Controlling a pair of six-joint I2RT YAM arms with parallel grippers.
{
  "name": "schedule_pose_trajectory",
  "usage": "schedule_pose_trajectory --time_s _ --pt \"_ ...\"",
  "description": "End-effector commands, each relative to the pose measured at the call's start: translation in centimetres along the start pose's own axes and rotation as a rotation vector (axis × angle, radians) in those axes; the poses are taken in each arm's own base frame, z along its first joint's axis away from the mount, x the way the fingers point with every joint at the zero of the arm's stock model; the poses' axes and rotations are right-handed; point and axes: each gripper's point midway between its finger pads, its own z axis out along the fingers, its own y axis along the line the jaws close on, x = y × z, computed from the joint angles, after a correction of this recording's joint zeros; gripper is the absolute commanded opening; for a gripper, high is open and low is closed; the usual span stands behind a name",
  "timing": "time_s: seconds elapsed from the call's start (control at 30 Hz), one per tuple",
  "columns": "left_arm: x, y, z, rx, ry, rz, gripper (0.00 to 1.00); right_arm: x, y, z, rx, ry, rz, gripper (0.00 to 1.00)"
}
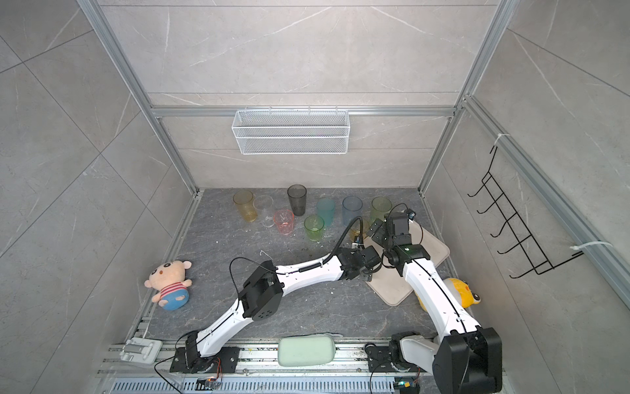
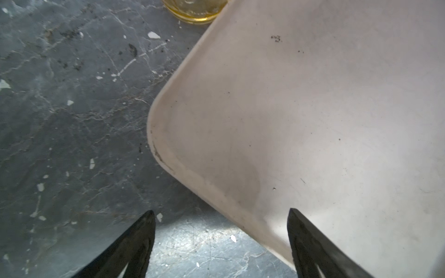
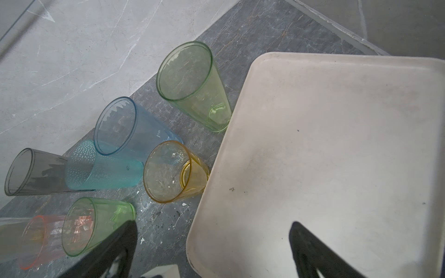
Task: Place the glasses into the tray
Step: Move the tray to the center of the table.
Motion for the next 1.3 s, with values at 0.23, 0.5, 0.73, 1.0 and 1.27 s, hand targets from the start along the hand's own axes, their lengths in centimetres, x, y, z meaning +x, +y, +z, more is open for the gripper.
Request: schedule_pose_trajectory --time_s 0.23,0.5,0.73,1.0,1.27 --pt "1.5 -1.3 0.4 0.022 0.04 0.03 0.78 0.4 -1.0 -0.1 0.04 0.006 0.014 1.0" --pt "2.2 -0.6 0.3 0.006 0.058 0.032 0.6 0.4 -1.0 -0.1 0.044 0.005 0.012 1.0" --pt "1.8 0.9 -0.1 -0.027 0.048 0.002 0.53 0.5 -1.1 0.1 0.05 0.012 0.011 0.99" --pt "1.5 4.3 -0.5 -0.088 0.04 -0.048 0.49 0.6 -1.0 0.1 0.046 0.017 0.007 1.0" --pt "1.2 8.6 -1.9 -0.152 0.015 -0.127 0.38 1.2 -0.4 0.5 0.012 0.047 0.007 1.0"
